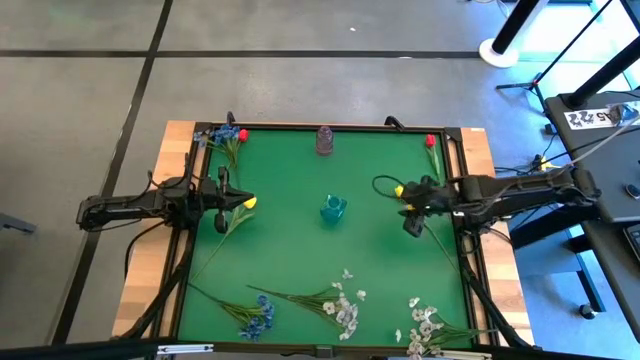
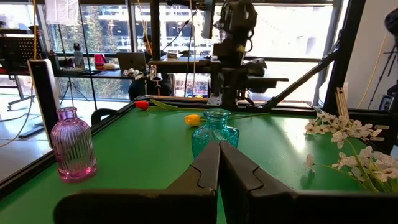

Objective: Sort flowers into vase by color
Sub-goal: Put the right yellow tulip into the violet vase

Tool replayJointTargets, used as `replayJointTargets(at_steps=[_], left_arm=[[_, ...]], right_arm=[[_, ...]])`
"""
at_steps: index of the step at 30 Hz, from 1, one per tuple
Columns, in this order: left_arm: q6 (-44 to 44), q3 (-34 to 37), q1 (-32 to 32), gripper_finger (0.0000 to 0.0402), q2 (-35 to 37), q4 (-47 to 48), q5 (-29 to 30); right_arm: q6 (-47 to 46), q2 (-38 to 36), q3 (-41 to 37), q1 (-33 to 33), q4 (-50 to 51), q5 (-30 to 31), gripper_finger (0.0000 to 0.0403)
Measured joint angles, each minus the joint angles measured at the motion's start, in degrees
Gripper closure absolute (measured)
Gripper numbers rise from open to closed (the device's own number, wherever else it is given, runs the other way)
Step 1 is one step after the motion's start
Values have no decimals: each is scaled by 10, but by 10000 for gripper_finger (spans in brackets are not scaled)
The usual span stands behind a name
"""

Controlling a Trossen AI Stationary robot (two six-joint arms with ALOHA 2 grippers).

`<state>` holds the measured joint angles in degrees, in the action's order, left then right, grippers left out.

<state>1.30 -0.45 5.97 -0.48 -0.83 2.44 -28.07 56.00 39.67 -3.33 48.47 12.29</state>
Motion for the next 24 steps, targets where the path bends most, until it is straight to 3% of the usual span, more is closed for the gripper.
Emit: replayJointTargets(at_steps=[8,17,24], left_arm=[[0,0,0,401,0,0,0],[0,0,0,401,0,0,0],[0,0,0,401,0,0,0]], right_arm=[[-119,135,-16,31,32,-2,217],[-65,239,-15,162,-21,-41,221],[-44,260,-15,195,-42,-34,224]])
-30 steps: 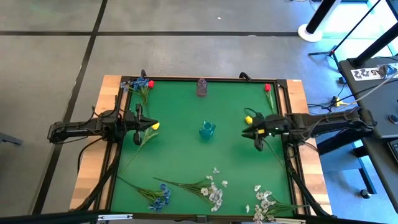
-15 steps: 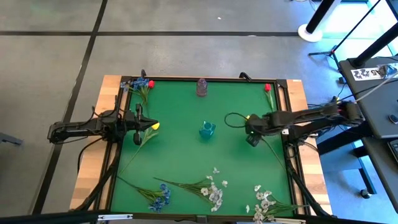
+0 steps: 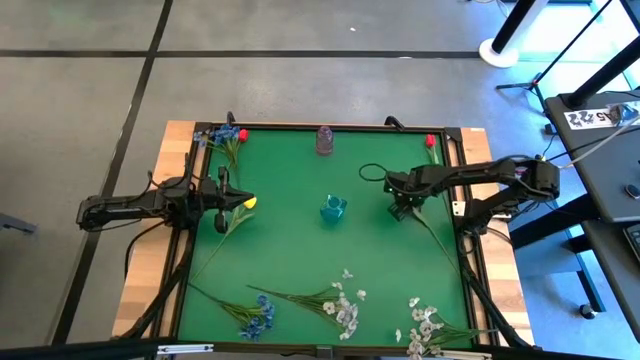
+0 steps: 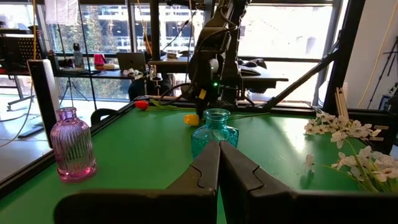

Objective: Sort flowers into vase by color
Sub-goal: Put the right yellow tulip into the violet vase

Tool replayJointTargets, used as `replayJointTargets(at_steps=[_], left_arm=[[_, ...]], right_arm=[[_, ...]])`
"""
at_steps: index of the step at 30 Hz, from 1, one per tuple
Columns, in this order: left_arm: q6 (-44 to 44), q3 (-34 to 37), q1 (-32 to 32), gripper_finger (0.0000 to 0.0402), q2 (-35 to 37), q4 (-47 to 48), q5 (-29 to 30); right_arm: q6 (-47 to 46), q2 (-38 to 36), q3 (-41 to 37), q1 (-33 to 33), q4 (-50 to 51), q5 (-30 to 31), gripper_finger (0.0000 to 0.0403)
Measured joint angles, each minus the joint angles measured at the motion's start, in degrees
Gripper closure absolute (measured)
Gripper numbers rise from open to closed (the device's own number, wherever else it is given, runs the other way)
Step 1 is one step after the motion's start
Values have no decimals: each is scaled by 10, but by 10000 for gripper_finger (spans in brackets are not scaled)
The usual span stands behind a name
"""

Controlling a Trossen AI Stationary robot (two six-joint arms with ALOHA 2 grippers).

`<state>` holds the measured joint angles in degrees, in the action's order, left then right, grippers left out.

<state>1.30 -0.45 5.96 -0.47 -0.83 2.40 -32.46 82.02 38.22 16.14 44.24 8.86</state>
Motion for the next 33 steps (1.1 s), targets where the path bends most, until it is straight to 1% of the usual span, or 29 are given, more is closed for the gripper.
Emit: replayJointTargets(at_steps=[2,5,11,13,16,18,21,24,27,30,33], left_arm=[[0,0,0,401,0,0,0],[0,0,0,401,0,0,0],[0,0,0,401,0,0,-1],[0,0,0,401,0,0,-1],[0,0,0,401,0,0,-1],[0,0,0,401,0,0,-1],[0,0,0,401,0,0,-1],[0,0,0,401,0,0,-1],[0,0,0,401,0,0,-1],[0,0,0,401,0,0,-1],[0,0,0,401,0,0,-1]], right_arm=[[0,0,0,-1,-1,2,235],[0,1,0,-7,-5,3,272],[-20,-1,3,-35,-14,21,384],[-39,-1,20,-47,-14,32,391],[-48,-1,66,-75,-12,49,377],[-45,-1,113,-89,-11,63,378],[-1,-1,199,-103,-30,108,394],[83,-1,279,-105,-121,143,393],[197,-2,332,-95,-257,158,389],[289,-2,350,-70,-427,160,396],[349,-2,350,-40,-578,160,396]])
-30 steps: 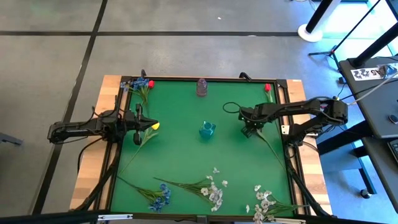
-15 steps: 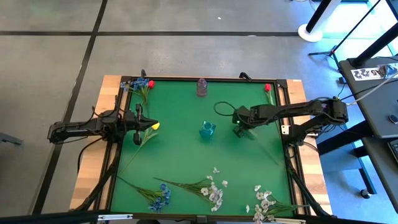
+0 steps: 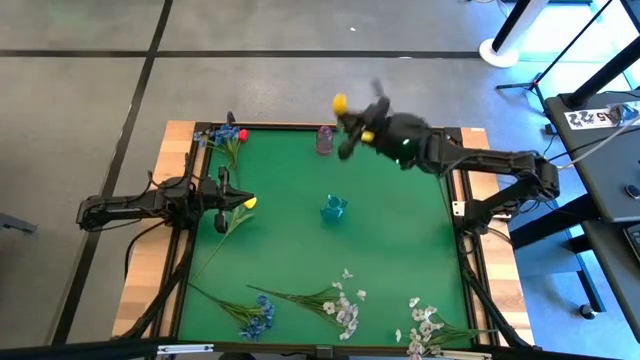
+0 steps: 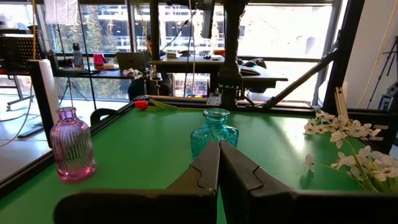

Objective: Sort flowers into vase by color
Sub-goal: Put the right yellow tulip into the violet vase

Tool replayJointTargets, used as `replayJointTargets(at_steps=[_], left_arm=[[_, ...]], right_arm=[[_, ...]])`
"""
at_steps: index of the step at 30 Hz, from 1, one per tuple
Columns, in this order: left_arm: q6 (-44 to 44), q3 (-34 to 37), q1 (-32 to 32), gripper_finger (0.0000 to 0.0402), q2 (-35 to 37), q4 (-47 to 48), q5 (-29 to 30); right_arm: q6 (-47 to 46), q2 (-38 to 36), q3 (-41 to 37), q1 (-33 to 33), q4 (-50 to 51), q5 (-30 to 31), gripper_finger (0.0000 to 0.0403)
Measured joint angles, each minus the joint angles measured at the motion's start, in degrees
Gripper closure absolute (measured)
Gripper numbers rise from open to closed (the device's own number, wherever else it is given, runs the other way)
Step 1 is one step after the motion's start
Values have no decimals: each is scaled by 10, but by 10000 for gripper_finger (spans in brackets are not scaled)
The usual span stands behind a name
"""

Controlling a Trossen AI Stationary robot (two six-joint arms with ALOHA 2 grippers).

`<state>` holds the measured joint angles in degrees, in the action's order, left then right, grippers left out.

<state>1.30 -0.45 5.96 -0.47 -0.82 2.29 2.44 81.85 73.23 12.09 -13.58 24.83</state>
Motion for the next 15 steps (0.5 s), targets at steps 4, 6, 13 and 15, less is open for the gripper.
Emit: replayJointTargets(at_steps=[4,6,13,15], left_arm=[[0,0,0,401,0,0,0],[0,0,0,401,0,0,0],[0,0,0,401,0,0,0],[0,0,0,401,0,0,0]], right_arm=[[24,10,0,45,-94,-4,393],[24,26,0,64,-124,-3,396],[-11,100,0,98,-227,-44,394],[-8,110,0,98,-235,-32,394]])
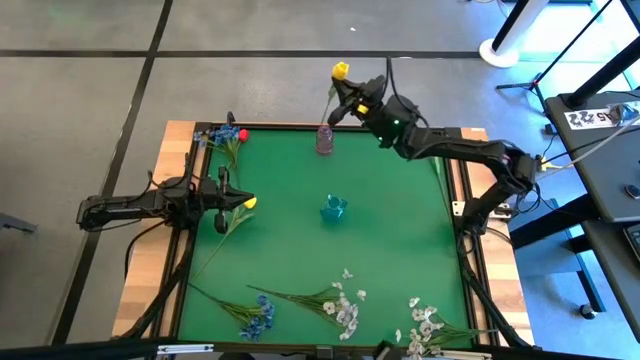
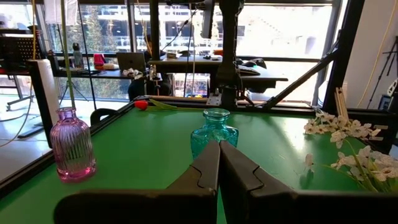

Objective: Sort flowers into vase by color
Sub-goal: Put the right yellow tulip into the violet vase

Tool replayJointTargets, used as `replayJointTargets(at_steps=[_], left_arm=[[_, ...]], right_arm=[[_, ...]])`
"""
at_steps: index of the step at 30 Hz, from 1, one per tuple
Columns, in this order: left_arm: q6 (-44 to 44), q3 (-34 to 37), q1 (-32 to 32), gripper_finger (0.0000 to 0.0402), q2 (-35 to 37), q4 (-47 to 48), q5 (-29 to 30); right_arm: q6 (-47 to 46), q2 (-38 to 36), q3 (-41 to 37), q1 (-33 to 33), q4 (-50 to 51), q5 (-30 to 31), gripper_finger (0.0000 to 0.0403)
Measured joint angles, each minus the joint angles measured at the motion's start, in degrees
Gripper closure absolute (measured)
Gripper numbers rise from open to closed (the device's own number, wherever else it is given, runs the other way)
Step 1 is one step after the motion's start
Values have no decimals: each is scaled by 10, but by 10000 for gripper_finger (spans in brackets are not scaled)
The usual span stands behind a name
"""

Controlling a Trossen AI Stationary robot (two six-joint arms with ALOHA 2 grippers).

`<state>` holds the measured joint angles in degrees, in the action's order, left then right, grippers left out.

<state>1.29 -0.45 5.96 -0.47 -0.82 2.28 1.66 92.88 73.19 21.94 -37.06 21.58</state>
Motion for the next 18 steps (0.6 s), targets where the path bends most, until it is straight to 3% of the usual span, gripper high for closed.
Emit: replayJointTargets(at_steps=[12,18], left_arm=[[0,0,0,401,0,0,0],[0,0,0,401,0,0,0]], right_arm=[[3,2,0,6,32,16,396],[19,2,0,7,-12,20,397]])
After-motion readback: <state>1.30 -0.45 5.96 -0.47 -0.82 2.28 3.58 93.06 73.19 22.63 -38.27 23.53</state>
